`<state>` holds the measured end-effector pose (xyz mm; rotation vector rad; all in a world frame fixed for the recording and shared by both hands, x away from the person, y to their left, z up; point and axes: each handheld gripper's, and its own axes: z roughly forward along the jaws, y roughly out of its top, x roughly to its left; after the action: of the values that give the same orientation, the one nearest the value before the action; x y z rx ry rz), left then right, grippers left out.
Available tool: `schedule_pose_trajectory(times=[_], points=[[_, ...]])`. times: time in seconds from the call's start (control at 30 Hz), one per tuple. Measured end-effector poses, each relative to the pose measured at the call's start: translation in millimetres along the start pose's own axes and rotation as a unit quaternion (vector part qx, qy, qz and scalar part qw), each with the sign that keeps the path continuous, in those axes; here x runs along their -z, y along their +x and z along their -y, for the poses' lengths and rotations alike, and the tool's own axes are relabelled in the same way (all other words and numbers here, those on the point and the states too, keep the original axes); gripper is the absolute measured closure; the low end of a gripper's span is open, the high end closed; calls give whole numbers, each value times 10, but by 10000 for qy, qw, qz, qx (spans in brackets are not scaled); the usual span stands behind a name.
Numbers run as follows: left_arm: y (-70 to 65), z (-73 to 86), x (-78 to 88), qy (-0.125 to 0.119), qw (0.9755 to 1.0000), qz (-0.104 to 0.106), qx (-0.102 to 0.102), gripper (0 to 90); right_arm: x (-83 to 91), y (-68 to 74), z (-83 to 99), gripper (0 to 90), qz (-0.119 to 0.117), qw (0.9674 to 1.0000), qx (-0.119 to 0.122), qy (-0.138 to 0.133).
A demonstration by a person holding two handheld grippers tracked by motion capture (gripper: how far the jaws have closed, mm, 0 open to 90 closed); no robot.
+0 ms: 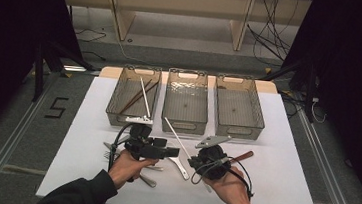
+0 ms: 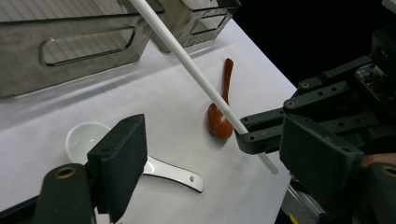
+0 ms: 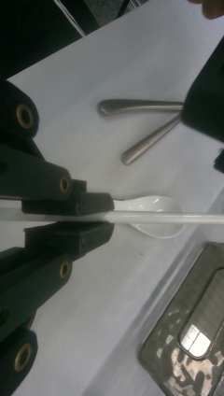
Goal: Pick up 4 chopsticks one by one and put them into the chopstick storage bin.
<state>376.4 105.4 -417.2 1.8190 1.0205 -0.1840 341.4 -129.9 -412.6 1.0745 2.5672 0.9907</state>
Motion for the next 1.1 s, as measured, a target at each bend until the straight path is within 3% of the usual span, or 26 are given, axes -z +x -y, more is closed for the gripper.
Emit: schedule_pose_trajectory(times=[0.5,1.1], points=[[50,-10,-90,-44,9984,358,428,415,-13,79,-30,855,-79,9997,69,-237],[56,1,-108,-89,9969,643,445,646,-32,155,-43,854,-250,9987,166,-413]])
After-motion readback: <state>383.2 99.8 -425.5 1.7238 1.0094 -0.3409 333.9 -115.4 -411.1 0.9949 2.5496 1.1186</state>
